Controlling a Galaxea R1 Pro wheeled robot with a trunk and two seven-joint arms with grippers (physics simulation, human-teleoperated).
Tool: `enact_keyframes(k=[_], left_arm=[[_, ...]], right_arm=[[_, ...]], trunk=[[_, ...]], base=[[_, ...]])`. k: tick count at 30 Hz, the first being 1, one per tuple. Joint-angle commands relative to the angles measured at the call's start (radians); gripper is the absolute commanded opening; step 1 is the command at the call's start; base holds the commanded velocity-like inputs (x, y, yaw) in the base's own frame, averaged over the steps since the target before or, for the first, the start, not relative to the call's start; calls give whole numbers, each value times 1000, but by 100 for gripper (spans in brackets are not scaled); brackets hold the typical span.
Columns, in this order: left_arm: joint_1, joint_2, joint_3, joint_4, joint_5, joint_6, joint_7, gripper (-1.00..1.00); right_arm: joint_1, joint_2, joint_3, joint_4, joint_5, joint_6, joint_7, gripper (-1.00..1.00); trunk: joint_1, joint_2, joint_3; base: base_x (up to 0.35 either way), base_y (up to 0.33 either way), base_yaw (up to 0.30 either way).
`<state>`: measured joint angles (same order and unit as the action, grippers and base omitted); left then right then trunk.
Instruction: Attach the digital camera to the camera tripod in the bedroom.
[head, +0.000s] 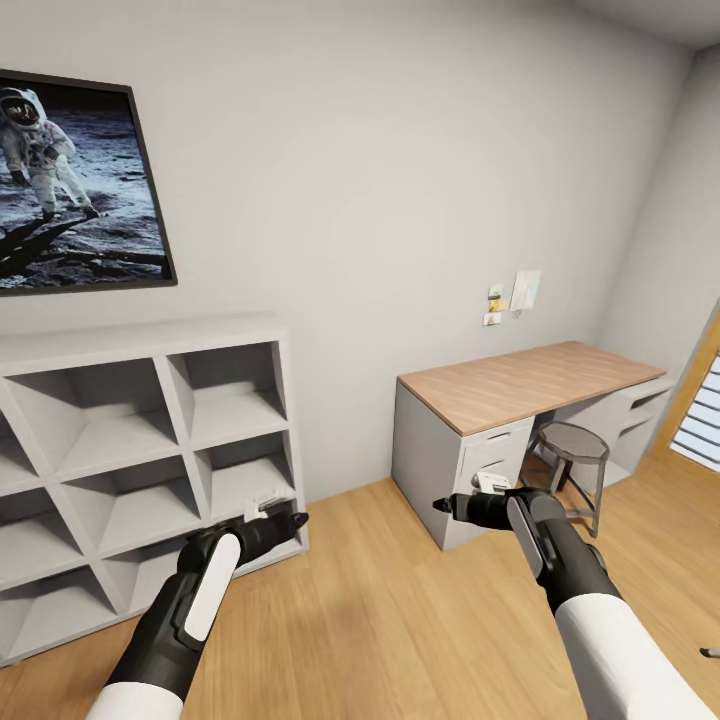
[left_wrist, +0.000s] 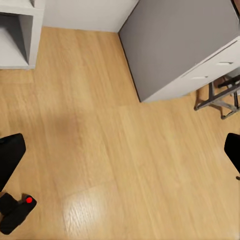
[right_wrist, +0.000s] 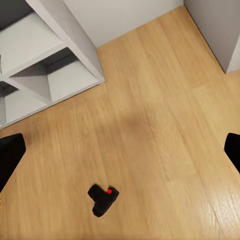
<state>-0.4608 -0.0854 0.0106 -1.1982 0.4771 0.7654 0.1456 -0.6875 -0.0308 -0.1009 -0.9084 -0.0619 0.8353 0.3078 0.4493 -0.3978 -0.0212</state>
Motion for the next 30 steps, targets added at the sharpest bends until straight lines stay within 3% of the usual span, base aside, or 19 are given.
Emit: enact_keyframes(k=[1, 6, 30], left_arm=[[-1, -1, 1, -2, 12, 4, 15, 100], [-1, -1, 0, -1, 16, 4, 35, 100], [-1, 7, 15, 17, 28, 6, 39, 100]], right_arm=[[-1, 0, -1, -1, -6, 8, 0, 100], [-1, 2, 2, -3, -7, 15, 1, 100], [-1, 2, -1, -1, -24, 54, 2, 100]], trunk=[[1, -2, -2], [1, -2, -2], [93, -170, -77]], base=[[0, 0, 0], [0, 0, 0], [0, 0, 0]])
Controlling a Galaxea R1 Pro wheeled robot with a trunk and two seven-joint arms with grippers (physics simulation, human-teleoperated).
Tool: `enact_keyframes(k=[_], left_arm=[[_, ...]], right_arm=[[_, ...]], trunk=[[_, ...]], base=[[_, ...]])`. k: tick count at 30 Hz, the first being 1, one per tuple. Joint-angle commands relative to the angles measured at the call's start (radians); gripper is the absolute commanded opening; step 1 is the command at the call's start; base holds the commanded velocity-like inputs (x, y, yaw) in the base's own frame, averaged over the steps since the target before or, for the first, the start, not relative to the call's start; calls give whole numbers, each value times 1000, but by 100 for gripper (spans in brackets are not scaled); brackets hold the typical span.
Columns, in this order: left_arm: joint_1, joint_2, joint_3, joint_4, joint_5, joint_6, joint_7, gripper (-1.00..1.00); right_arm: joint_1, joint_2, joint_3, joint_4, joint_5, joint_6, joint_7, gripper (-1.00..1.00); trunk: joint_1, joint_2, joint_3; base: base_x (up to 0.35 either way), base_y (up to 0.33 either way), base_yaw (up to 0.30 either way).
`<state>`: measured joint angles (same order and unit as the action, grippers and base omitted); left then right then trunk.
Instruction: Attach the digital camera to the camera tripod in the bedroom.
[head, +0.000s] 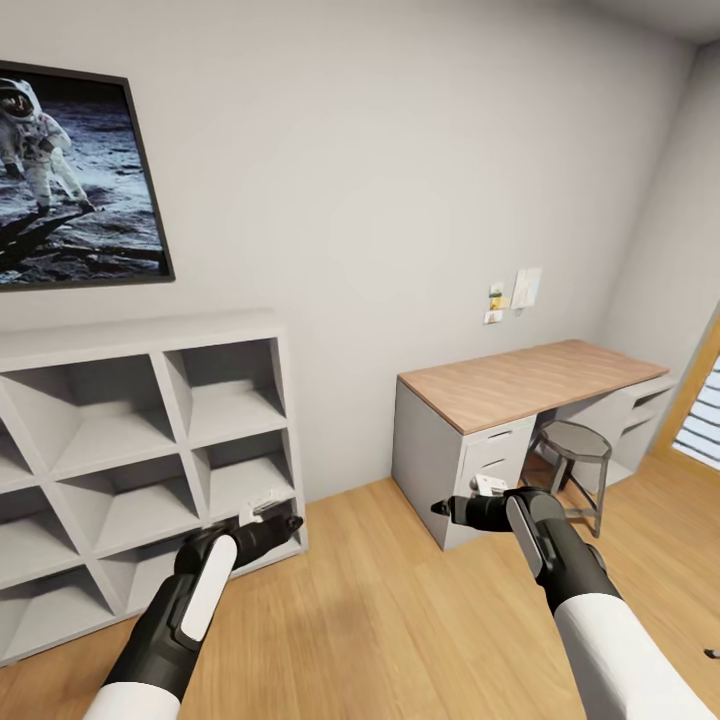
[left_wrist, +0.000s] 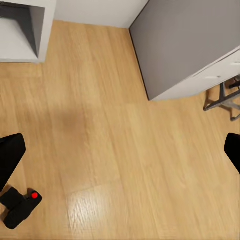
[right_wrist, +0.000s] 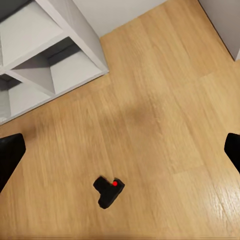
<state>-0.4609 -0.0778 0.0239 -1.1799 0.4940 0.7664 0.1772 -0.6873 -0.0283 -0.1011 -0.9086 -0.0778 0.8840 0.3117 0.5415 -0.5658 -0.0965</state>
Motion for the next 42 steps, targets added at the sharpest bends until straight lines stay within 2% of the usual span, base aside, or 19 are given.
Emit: enact_keyframes(k=[1, 6, 7, 8, 17, 25, 42], left_arm=[[-1, 0, 8, 4, 14, 4, 8, 100], [-1, 0, 44, 32, 43, 2, 7, 100], [-1, 0, 55, 87, 58, -4, 3, 100], [-1, 0, 58, 99, 60, -5, 4, 100], [-1, -1, 63, 84, 63, -4, 8, 100], [-1, -2, 69, 82, 67, 1, 7, 100], [-1, -5, 72, 82, 69, 2, 7, 100]], right_arm=[[-1, 0, -1, -1, -8, 7, -2, 100], [-1, 1, -2, -6, -9, 12, -1, 100], [-1, 1, -1, -7, -10, 13, -2, 100], [-1, 1, 0, -7, -10, 13, -1, 100], [-1, 4, 2, -4, -11, 14, -1, 100], [0, 23, 2, -3, -11, 15, -1, 100], [-1, 27, 4, -5, -10, 24, -1, 100]], trunk=[[4, -9, -5], [24, -44, -21], [27, -51, -24], [31, -58, -27], [66, -121, -55], [96, -177, -80], [162, -296, -134]], base=[[0, 0, 0], [0, 0, 0], [0, 0, 0], [0, 0, 0], [0, 0, 0], [0, 0, 0], [0, 0, 0]])
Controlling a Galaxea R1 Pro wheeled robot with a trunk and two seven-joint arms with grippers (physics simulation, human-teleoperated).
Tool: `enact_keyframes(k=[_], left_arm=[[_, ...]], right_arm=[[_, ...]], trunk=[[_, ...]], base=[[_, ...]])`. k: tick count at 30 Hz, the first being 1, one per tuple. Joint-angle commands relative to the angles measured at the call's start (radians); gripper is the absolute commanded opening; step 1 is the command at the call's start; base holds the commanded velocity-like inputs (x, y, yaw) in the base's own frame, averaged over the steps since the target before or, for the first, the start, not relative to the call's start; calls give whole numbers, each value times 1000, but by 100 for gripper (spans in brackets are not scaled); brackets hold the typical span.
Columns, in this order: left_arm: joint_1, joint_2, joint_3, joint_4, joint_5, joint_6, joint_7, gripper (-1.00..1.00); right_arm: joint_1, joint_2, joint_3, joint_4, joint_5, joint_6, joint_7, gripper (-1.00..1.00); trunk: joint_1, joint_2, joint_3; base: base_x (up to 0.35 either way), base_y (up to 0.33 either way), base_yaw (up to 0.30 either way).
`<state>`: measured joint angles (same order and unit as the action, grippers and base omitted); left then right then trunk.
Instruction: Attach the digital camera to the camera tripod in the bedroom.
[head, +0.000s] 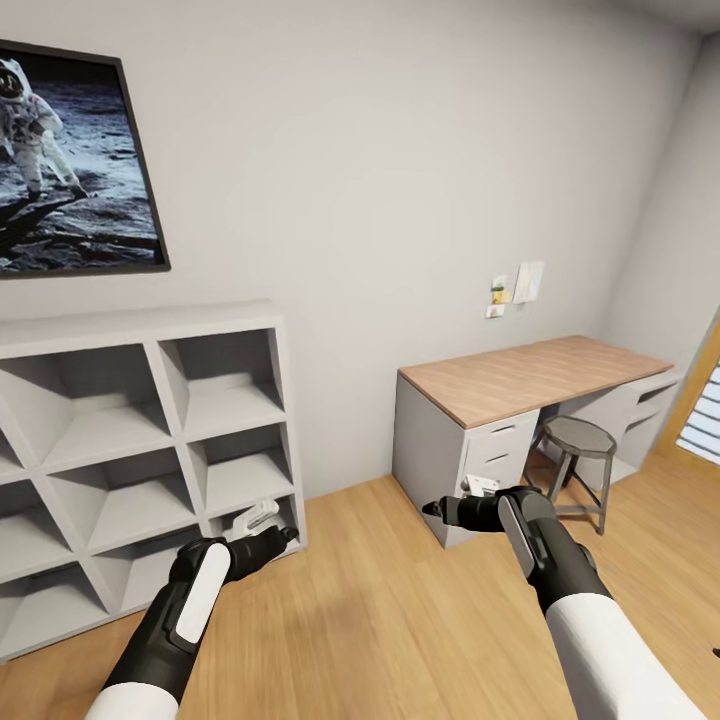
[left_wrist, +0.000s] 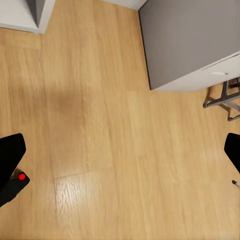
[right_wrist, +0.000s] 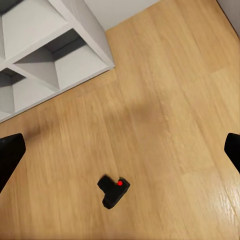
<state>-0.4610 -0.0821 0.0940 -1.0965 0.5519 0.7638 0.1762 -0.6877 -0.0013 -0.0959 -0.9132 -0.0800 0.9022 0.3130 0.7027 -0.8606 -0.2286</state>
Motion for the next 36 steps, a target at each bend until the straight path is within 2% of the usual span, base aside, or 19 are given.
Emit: enact_keyframes(k=[1, 9, 13, 17, 24, 36], left_arm=[[-1, -1, 2, -1, 11, 5, 8, 100], [-1, -1, 3, 2, 17, 6, 7, 100], [-1, 0, 0, -3, 72, 7, 9, 100], [-1, 2, -2, -5, 100, 7, 10, 100], [-1, 4, -3, -5, 112, 7, 11, 100], [-1, 5, -5, -4, 114, 8, 11, 100]], right_arm=[[-1, 0, -1, -1, -8, 9, -2, 100], [-1, 10, 1, -5, -7, 43, -2, 100], [0, 14, 0, -7, -7, 46, -2, 100], [-1, 15, -1, -8, -7, 47, -2, 100], [0, 16, -1, -4, -8, 47, -3, 100], [0, 16, -1, -1, -9, 47, -2, 100]], trunk=[[4, -8, -5], [35, -64, -30], [50, -92, -42], [65, -120, -55], [92, -169, -77], [138, -253, -114]], base=[[0, 0, 0], [0, 0, 0], [0, 0, 0], [0, 0, 0], [0, 0, 0], [0, 0, 0]])
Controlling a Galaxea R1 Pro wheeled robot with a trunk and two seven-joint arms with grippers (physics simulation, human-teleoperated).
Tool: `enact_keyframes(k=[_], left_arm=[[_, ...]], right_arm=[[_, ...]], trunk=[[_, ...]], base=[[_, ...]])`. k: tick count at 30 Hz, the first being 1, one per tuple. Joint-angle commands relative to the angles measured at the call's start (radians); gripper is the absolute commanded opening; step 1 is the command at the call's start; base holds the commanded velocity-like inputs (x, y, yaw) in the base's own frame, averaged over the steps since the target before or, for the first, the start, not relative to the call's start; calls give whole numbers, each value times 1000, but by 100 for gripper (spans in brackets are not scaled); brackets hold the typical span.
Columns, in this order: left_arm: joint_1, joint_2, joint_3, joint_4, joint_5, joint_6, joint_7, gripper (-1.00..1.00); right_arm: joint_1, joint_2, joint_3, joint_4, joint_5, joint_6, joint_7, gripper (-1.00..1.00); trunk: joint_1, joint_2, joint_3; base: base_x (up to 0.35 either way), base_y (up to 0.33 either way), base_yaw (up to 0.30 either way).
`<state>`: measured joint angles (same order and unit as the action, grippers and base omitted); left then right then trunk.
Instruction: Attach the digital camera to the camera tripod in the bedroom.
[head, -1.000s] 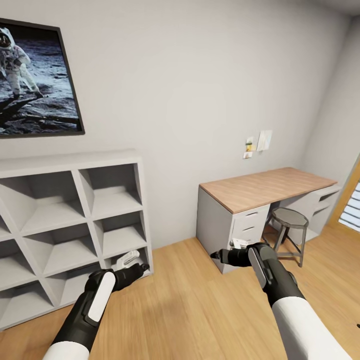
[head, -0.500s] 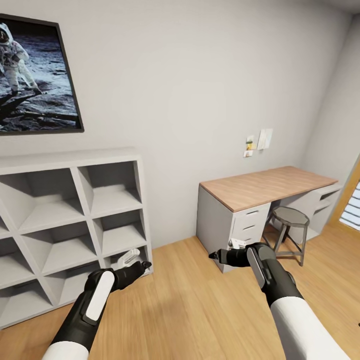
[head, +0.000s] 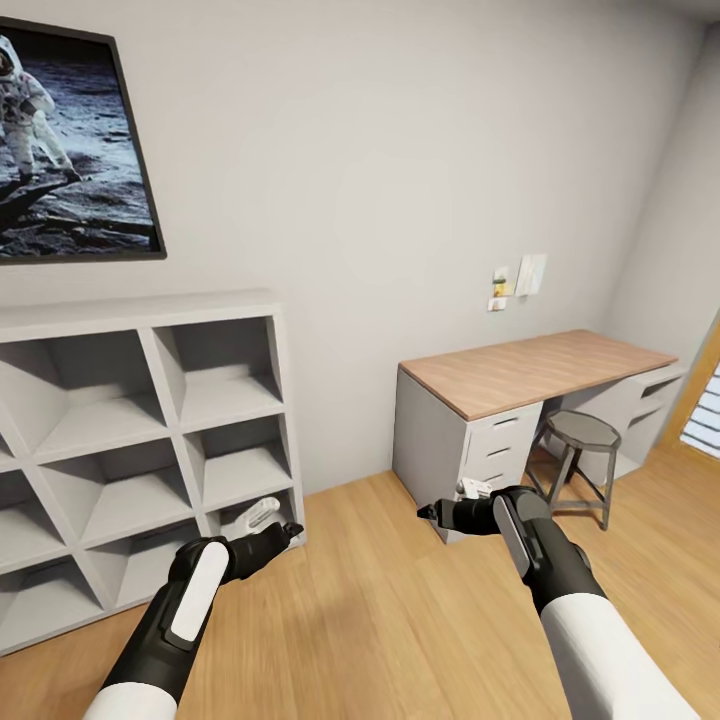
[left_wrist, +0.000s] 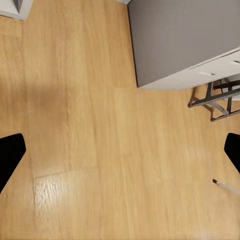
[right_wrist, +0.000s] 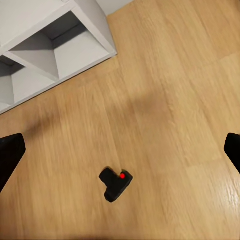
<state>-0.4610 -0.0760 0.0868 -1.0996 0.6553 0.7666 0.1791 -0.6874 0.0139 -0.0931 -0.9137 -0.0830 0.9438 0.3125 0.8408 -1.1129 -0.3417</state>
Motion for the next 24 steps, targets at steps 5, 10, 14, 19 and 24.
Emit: enact_keyframes(k=[5, 10, 14, 19, 24], left_arm=[[-1, -1, 2, 1, 10, 5, 8, 100], [-1, -1, 2, 2, 11, 5, 8, 100], [-1, -1, 2, 1, 10, 4, 8, 100], [-1, -1, 2, 0, 10, 4, 7, 100], [-1, -1, 2, 0, 11, 5, 5, 100]], right_arm=[[-1, 1, -4, -1, -6, 6, -1, 100], [0, 0, -4, 0, -6, 6, -1, 100], [-1, 0, -4, -1, -6, 6, -1, 100], [-1, -1, -4, -3, -6, 6, -1, 100], [-1, -1, -4, -5, -6, 6, -1, 100]], trunk=[[19, -36, -17], [39, -71, -33], [54, -99, -45], [73, -134, -61], [92, -169, -77]], base=[[0, 0, 0], [0, 0, 0], [0, 0, 0], [0, 0, 0], [0, 0, 0]])
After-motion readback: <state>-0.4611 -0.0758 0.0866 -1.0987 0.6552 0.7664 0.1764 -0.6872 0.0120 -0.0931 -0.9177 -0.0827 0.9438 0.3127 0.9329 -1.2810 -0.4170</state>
